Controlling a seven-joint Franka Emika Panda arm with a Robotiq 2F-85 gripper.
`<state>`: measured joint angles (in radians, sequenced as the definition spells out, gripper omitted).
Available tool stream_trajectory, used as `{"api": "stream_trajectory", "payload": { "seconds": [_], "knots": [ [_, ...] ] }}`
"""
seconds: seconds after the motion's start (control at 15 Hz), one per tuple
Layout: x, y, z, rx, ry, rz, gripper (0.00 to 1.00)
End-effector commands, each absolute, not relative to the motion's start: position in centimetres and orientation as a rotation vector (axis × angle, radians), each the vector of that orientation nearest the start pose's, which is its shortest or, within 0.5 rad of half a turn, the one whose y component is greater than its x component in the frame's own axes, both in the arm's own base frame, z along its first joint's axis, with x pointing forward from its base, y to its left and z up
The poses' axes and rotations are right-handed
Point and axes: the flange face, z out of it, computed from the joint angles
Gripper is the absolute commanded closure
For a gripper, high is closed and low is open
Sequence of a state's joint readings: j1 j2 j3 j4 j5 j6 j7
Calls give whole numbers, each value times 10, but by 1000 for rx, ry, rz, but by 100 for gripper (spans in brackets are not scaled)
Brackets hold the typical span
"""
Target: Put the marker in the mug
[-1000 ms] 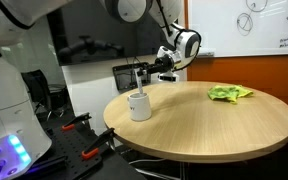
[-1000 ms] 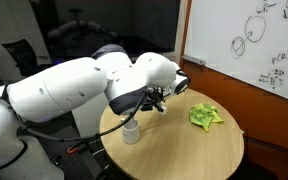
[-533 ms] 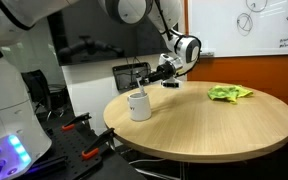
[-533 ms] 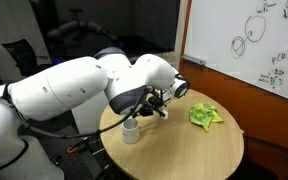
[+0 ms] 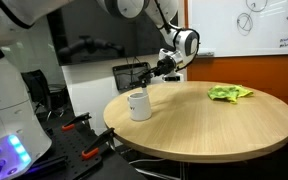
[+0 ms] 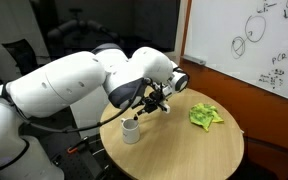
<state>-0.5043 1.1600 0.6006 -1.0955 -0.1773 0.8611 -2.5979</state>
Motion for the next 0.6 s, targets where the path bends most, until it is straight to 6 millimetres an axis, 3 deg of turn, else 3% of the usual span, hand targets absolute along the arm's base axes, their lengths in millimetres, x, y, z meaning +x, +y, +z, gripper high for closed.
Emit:
{"api": "stream_trajectory", "payload": {
  "seconds": [0.0, 0.33, 0.53],
  "knots": [
    [604, -68, 200, -392, -1882, -50, 0],
    [606, -64, 259, -474, -1960, -20, 0],
    [608, -53, 275, -517, -2062, 27, 0]
  ]
}}
